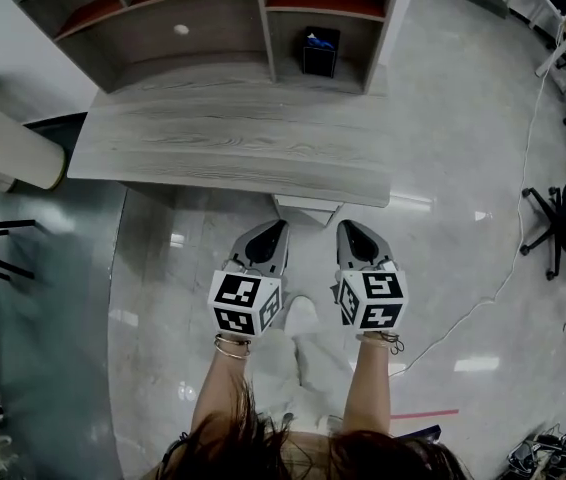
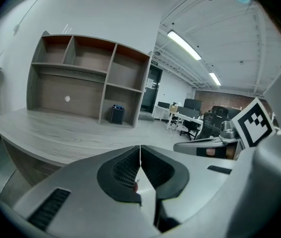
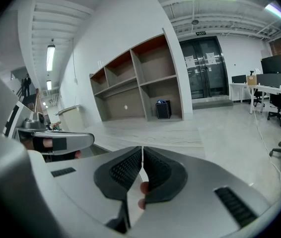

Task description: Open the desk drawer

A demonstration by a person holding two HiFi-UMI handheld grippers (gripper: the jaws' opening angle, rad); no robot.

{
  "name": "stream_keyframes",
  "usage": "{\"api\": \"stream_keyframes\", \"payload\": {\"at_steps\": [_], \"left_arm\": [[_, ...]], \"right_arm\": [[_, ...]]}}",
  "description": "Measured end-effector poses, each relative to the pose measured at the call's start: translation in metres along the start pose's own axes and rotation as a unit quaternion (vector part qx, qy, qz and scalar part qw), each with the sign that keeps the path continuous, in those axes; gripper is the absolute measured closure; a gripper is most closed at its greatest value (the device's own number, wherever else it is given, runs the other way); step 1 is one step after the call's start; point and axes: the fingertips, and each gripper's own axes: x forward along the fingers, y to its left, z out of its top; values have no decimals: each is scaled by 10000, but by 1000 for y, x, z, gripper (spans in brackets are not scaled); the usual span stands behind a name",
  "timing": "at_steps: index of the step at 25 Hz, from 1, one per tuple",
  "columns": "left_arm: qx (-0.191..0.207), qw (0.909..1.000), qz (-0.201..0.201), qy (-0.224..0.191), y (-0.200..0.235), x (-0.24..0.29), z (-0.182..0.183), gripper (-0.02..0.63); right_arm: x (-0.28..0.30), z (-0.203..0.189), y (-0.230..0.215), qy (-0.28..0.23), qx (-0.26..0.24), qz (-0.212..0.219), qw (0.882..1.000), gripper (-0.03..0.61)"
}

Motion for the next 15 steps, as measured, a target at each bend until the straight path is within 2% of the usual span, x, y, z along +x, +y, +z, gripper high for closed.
{"api": "stream_keyframes", "payload": {"at_steps": [4,15], "left_arm": [[-81,9999,68,-71,1,-2,-4,604],[-217,9995,123,-193,9,8,-11,603]], "right_arm": [[4,-4,-7,-35,134,-61,9999,556],[17,-11,-19,38,49,-158,9999,555]]}}
